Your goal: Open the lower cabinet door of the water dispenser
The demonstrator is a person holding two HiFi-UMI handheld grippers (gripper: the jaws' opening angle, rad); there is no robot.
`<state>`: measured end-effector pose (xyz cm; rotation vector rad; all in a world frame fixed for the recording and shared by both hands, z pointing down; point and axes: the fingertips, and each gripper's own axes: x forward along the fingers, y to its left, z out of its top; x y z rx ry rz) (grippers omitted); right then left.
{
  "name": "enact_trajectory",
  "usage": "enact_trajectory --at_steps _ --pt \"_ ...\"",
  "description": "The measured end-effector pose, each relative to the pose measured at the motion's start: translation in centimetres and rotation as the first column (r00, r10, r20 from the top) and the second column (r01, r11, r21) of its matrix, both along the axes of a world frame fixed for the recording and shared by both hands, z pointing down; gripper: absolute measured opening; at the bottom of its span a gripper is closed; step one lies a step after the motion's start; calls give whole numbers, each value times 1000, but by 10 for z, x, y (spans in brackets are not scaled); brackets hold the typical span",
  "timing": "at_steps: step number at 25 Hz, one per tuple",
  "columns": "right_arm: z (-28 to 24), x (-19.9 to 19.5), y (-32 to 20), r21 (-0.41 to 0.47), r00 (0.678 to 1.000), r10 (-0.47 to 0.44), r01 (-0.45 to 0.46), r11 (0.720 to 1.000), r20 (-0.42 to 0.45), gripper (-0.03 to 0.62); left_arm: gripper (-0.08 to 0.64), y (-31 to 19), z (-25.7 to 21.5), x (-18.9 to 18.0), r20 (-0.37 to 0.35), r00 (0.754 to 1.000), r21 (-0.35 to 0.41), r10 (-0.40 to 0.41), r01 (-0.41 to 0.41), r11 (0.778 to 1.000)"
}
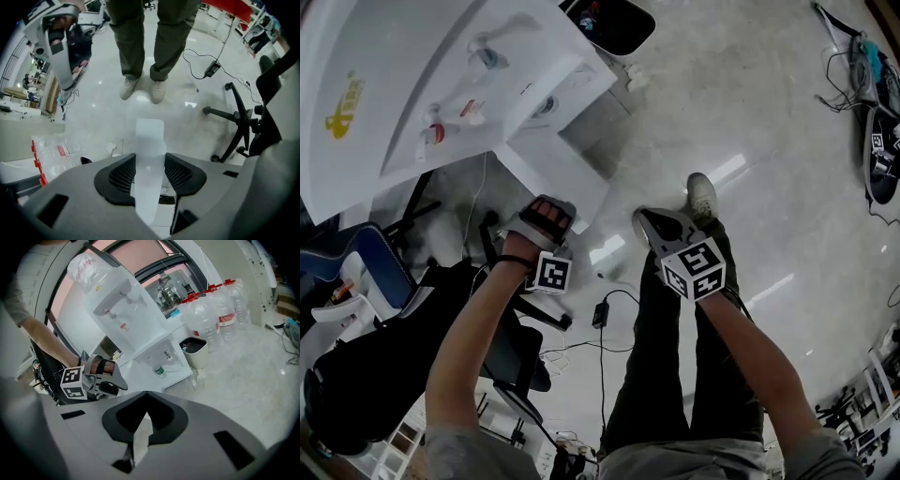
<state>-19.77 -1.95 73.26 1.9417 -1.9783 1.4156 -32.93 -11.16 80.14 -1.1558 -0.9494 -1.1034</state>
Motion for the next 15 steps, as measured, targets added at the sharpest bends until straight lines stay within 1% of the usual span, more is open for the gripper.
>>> enact_trajectory --at_steps 6,10,13,15 --pt "3 -7 4 -5 1000 -4 4 1000 12 11 195 -8 1 -32 44 993 58 106 -108 992" --pt "2 -11 4 -2 1000 -6 6 1000 17 11 195 -13 3 -49 70 988 98 138 -144 985" --pt "0 -12 3 0 1000 -13 13 1000 16 11 195 -14 5 -53 83 987 102 137 -145 984" --pt "-4 -13 2 4 1000 -16 16 1000 13 11 195 -13 4 -52 87 992 83 95 -103 991"
